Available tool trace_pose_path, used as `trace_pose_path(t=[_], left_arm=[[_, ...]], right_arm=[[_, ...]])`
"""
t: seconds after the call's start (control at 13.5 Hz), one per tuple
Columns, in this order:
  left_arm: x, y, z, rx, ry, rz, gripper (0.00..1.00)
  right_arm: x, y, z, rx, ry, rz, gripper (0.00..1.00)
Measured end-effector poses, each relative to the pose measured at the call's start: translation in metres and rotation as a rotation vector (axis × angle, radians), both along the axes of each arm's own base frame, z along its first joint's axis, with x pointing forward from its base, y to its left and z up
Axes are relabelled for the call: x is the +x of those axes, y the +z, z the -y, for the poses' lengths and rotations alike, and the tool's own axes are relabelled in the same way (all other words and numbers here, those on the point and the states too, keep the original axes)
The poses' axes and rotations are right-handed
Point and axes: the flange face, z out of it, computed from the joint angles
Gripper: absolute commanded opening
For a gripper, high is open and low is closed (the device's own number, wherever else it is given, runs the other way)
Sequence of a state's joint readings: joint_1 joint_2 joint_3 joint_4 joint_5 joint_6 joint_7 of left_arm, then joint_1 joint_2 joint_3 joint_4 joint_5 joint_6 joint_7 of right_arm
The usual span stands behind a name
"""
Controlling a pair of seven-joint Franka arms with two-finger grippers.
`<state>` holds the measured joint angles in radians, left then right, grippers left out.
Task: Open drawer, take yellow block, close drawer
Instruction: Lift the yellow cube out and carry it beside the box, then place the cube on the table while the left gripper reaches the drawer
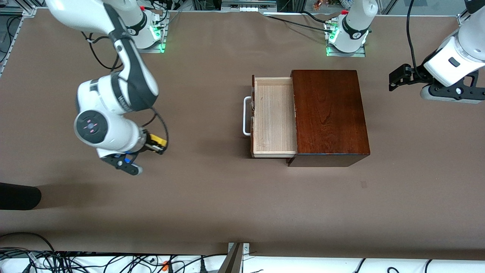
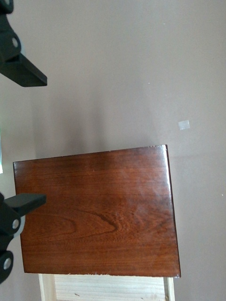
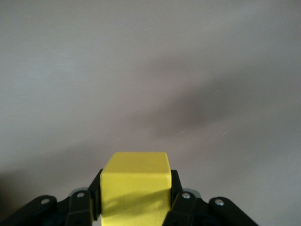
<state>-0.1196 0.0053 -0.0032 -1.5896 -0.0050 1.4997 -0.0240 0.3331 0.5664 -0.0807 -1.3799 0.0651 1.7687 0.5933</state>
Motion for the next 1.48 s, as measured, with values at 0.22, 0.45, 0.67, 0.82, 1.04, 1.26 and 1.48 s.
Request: trace_pose_path(t=[0.22, 0.45, 0.67, 0.82, 1.04, 1.26, 1.48], left_arm=[[-0.003, -0.008, 0.048, 0.0, -0.092, -0.014, 1.0], [-0.008, -0.028, 0.118, -0.005, -0.22, -0.042, 1.0], [-0.012, -0.047, 0.188, -0.03, -0.347, -0.057, 1.0], [-0.016, -0.062, 0.251, -0.07, -0.452, -0.048, 1.0], [-0.035, -0.1, 0.337, -0.132, -0.687, -0.041, 1.0], [-0.051, -0.142, 0.389, -0.189, -1.023, -0.034, 1.0], [-0.06, -0.17, 0.416, -0.164, -1.348, -0.007, 1.0]], right_arm=[[0.003, -0.024, 0.048, 0.0, 0.098, -0.033, 0.35], [-0.006, -0.064, 0.065, 0.01, 0.154, -0.038, 0.35], [-0.02, -0.101, 0.071, 0.023, 0.231, -0.032, 0.35], [-0.031, -0.12, 0.08, 0.035, 0.312, -0.034, 0.35], [-0.043, -0.142, 0.1, 0.049, 0.401, -0.049, 0.35], [-0.054, -0.159, 0.109, 0.054, 0.422, -0.056, 0.39], [-0.062, -0.17, 0.11, 0.059, 0.448, -0.066, 0.71]])
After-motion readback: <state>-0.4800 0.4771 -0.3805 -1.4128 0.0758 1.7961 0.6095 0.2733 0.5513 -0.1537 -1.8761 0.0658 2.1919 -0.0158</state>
